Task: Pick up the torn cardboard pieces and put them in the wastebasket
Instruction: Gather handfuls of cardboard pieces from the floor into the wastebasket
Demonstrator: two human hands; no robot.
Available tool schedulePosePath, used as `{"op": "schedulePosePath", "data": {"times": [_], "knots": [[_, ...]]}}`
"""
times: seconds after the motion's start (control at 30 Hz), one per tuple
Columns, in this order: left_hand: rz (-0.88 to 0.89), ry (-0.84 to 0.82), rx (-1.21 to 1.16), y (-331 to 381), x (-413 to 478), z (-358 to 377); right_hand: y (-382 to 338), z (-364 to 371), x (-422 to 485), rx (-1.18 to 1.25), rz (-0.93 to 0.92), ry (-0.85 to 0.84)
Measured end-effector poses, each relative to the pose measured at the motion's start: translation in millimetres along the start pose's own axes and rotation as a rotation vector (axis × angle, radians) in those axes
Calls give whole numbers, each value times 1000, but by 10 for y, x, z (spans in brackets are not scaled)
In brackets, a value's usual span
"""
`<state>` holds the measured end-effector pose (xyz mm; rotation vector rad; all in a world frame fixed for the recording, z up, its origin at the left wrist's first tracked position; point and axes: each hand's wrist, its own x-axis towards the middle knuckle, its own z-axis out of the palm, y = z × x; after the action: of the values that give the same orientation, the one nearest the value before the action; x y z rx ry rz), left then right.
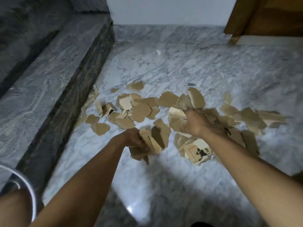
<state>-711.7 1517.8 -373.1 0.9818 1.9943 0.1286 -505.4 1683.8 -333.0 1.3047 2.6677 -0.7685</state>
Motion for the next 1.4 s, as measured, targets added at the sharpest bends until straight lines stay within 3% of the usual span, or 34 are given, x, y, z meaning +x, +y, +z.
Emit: {"op": "schedulePosePath", "data": {"times": [0.1, 0.23, 0.43, 0.7, 0.8, 0.87, 0.93, 1.07, 1.27, 1.4], "knots": [[41, 113, 52, 396, 271, 237, 220, 71, -56, 59, 101, 22], [-47, 239, 50, 423, 667, 521, 524, -40, 20, 222, 212, 37], [-34, 227, -68, 394, 531, 486, 595, -132, 198, 381, 305, 17], [167, 295, -217, -10, 172, -283, 31, -15, 335, 467, 289, -112], [176, 350, -168, -193, 144, -476, -223, 158, 478, 380, 271, -224], [121, 329, 7, -312, 161, -465, -382, 373, 551, 308, 266, -265], [85, 304, 170, -495, 195, -329, -513, 653, 602, 290, 268, -254], [98, 450, 131, -822, 243, -43, -672, 1081, 704, 350, 295, -203], [73, 441, 97, -850, 327, -82, -668, 1077, 708, 355, 232, -187], [-51, 434, 54, -889, 269, -295, -589, 871, 533, 529, 124, -141]]}}
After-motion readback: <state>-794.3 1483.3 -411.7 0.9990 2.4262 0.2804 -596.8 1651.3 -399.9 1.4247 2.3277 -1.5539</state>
